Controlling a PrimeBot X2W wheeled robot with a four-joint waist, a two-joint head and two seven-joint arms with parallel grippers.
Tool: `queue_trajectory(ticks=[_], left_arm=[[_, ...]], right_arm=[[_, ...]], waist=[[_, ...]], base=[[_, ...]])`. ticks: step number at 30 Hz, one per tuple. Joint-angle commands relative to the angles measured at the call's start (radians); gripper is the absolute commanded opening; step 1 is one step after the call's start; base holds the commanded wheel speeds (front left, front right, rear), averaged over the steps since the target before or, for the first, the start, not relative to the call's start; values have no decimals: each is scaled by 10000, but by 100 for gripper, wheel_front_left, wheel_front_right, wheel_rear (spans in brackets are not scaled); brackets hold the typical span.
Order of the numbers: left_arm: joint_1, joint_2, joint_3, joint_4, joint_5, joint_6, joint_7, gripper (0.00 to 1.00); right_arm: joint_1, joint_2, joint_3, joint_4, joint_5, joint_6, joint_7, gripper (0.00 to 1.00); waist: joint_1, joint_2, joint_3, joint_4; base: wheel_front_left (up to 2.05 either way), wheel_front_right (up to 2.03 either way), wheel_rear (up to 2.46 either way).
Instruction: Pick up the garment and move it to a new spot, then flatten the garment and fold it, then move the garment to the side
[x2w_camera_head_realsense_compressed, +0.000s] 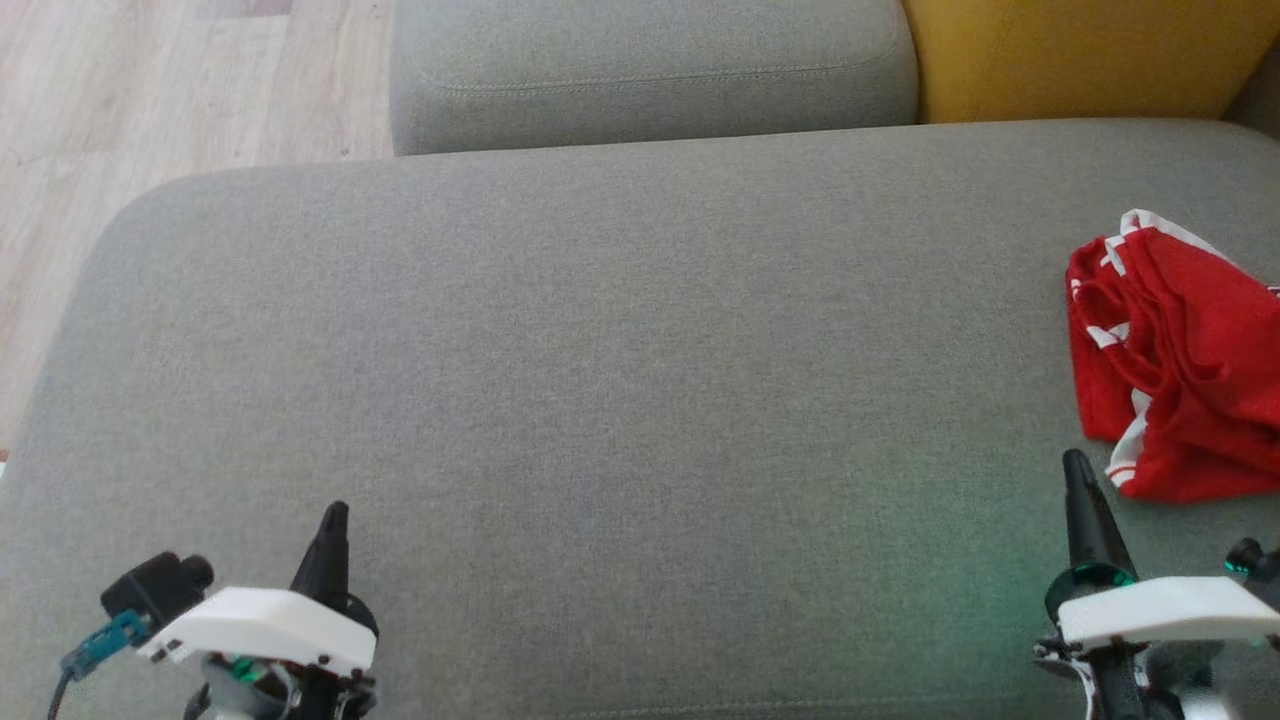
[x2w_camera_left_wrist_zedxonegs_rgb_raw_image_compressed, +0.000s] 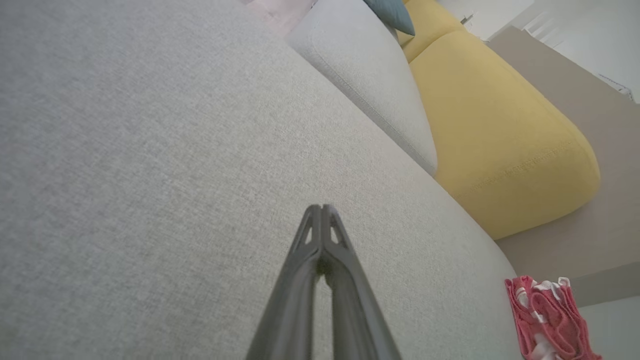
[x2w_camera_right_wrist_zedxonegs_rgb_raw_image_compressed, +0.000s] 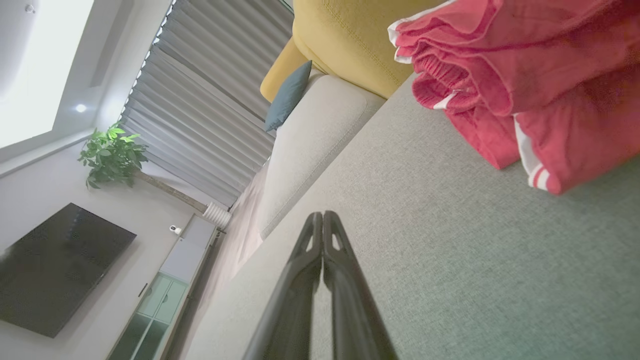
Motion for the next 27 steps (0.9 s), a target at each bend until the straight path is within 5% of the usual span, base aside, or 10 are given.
queue_trajectory(ticks=[1, 27], left_arm=[[-560, -1, 396, -266, -339, -138, 90, 0], [-881, -418, 1428, -40, -3106, -981, 693, 0]], right_arm=[[-559, -246, 58, -250, 374, 19, 50, 0], [-1050, -271, -141, 240, 3255, 26, 279, 0]], waist=[[0, -1, 2, 0], [0, -1, 24, -1]], base=[[0, 0, 0], [0, 0, 0]])
